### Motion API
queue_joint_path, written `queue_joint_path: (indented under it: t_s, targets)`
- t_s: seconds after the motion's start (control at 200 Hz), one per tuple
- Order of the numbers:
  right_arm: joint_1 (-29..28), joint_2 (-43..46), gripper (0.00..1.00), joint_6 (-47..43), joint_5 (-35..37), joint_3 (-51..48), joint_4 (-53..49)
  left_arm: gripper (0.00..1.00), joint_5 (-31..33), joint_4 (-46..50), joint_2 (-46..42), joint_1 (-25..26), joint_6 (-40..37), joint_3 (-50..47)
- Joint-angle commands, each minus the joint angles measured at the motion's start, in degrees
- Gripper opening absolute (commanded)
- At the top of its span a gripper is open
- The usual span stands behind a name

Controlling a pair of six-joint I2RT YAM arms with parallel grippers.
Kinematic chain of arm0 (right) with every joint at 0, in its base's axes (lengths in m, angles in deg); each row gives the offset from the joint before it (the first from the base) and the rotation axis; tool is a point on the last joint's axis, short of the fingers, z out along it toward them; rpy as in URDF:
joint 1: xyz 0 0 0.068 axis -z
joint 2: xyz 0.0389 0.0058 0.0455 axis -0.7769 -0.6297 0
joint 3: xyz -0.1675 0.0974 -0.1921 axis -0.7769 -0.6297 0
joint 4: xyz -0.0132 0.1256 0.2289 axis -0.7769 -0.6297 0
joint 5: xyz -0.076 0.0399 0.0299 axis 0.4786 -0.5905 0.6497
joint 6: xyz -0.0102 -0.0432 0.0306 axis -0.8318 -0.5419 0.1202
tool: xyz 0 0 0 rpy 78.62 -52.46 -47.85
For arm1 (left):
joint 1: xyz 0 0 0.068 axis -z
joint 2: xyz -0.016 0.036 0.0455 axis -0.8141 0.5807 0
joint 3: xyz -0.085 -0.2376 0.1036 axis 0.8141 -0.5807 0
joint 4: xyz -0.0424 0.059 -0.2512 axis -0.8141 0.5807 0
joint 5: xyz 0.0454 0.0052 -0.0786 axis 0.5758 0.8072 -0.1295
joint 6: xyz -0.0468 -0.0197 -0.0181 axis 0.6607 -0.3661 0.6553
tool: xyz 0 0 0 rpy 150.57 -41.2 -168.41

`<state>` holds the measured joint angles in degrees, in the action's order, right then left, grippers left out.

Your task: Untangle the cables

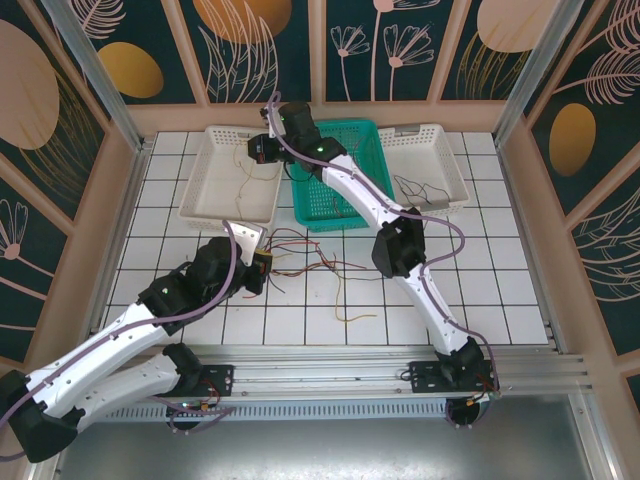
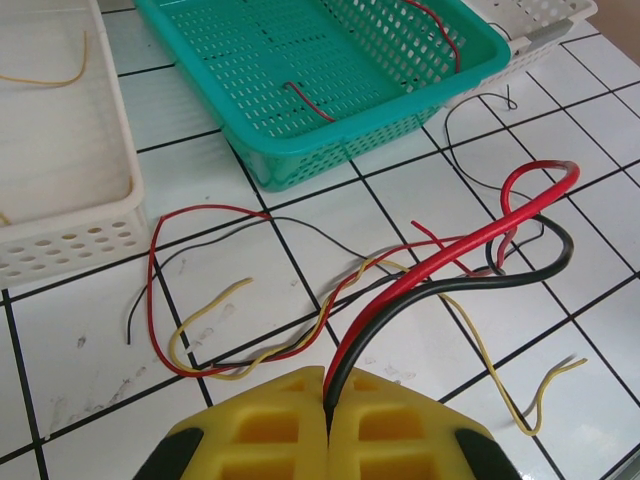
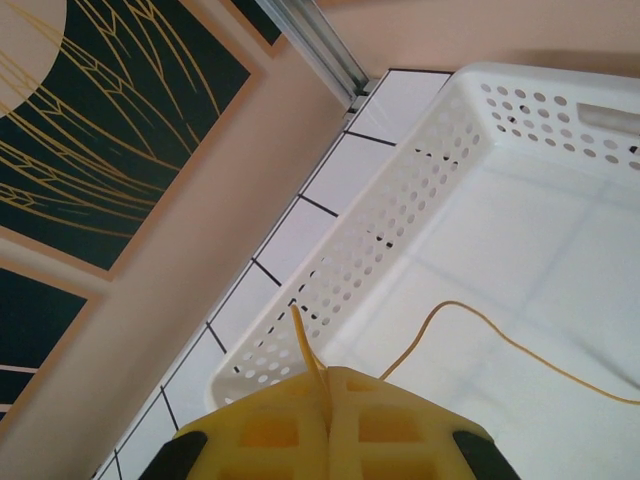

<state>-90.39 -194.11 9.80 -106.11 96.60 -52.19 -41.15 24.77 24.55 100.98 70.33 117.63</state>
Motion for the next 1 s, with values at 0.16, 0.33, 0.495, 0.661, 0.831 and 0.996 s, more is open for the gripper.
queue_joint_path:
  t_s: [0.16, 0.33, 0.495, 0.661, 0.831, 0.996]
  targets:
    - [-0.11, -0.65, 0.33, -1.87, 0.12, 0.67, -3.57, 0.00, -0.81, -1.19, 0.41, -0.30, -0.84, -0.37]
    - [-0.11, 4.87, 0.64, -4.47, 4.25, 0.72, -4.99, 0.00, -0.72, -1.18, 0.72, -0.26, -0.70, -0.42]
    - [-0.21, 12.98, 0.72, -7.22, 8.57, 0.24, -7.26, 0.00, -0.47, -1.01, 1.47, -0.26, -0.73, -0.38]
    - [-0.17, 24.87, 0.78, -9.83, 10.36, -9.25, -7.20, 0.00, -0.69, -0.92, 2.18, -0.27, -0.58, -0.31]
    - [-0.70, 36.96, 0.83, -11.07, 9.91, -26.30, -3.50, 0.00, -0.38, -0.57, 3.05, -0.31, -0.44, -0.11]
    - [-1.10, 55.06, 0.84, -13.20, 12.05, -53.71, 4.30, 0.00, -1.29, -0.57, 2.52, -0.30, -0.20, -0.04]
